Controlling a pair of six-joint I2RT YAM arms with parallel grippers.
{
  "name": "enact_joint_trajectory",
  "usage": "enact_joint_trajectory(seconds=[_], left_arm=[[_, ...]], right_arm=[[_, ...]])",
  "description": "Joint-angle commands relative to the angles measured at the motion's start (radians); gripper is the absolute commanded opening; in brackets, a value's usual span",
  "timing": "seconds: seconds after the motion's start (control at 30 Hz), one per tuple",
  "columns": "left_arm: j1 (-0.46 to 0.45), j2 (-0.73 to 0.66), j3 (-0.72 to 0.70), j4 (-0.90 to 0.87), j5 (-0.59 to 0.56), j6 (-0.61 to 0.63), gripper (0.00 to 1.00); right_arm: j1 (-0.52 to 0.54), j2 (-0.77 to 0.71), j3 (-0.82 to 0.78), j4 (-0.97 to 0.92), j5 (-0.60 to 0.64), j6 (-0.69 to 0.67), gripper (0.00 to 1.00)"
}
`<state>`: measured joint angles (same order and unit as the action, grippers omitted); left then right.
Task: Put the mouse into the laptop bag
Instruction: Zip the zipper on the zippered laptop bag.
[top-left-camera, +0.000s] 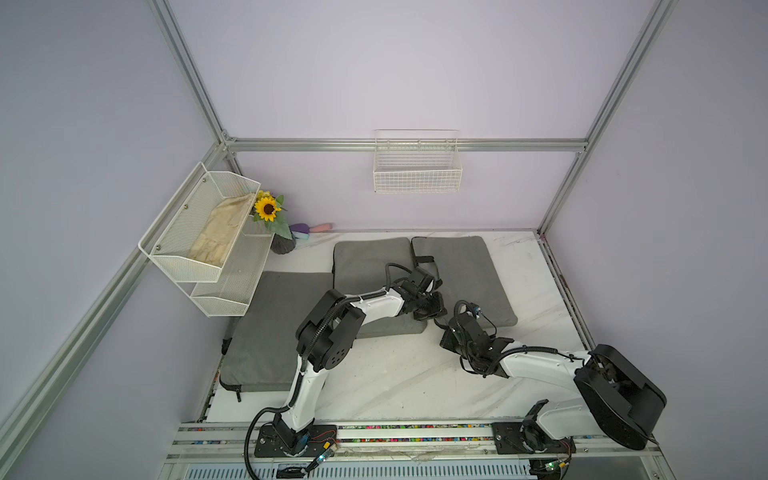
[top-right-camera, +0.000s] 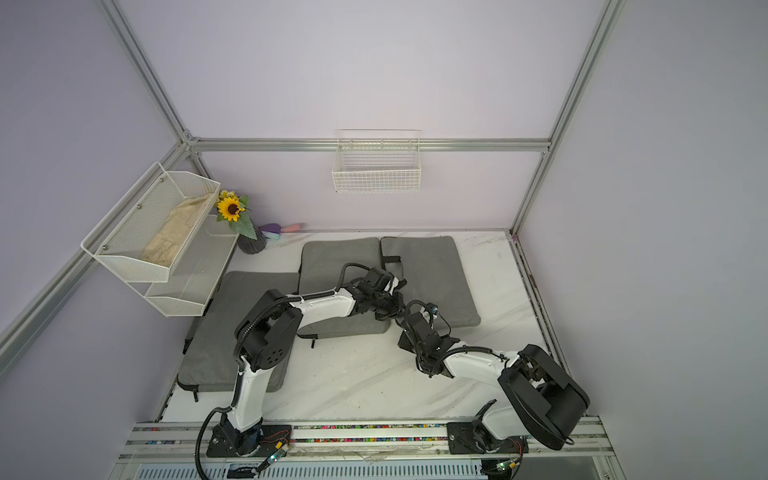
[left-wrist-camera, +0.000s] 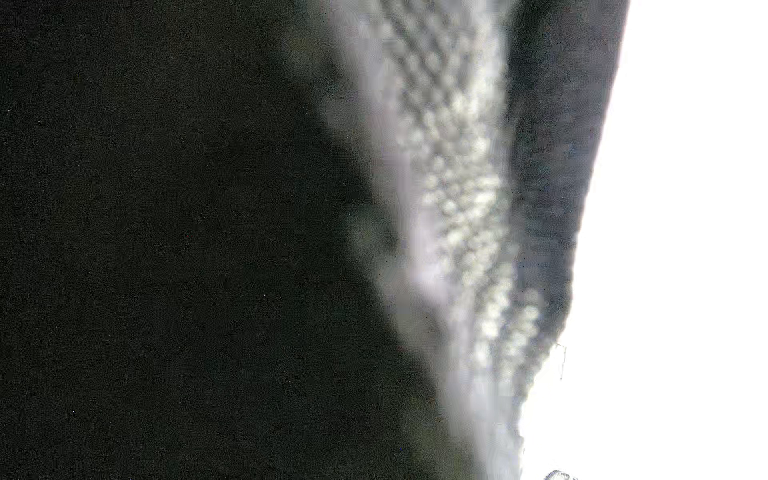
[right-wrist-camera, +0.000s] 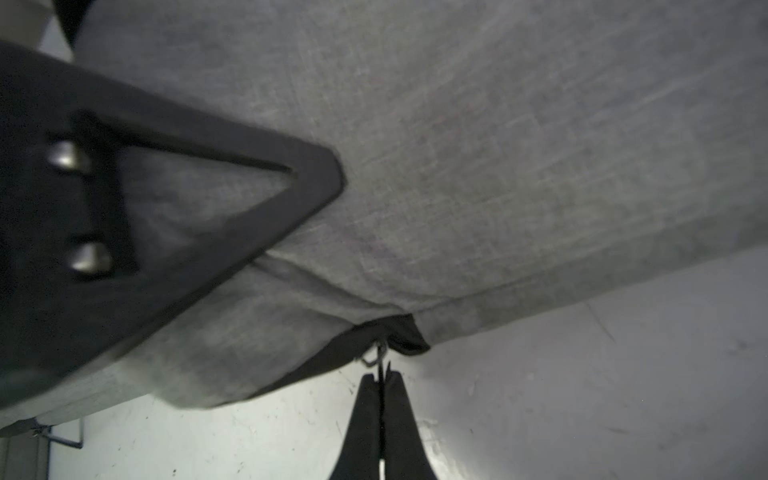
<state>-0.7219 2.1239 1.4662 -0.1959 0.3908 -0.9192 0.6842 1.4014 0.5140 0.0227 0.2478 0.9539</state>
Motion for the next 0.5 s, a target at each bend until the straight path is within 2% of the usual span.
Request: enact_joint_trajectory(seconds=[0.0,0.2,0.47], left_arm=[[0.038,-0.079,0.071,-0.003,-0.013,0.033,0.00],[0.045,-0.061,0.114,-0.013,0.002,0.052,0.00],[0.050,0.041,0.245,-0.043,0.057,0.090,0.00]], right_arm=[[-0.029,-0.007,-0.018,-0.087,0.087,0.047,0.00],[-0.039,-0.105,-0.028,-0.148,0.122,0.060,0.00],[-0.058,-0.147,-0.026,-0.183,0.127,0.038,0.00]])
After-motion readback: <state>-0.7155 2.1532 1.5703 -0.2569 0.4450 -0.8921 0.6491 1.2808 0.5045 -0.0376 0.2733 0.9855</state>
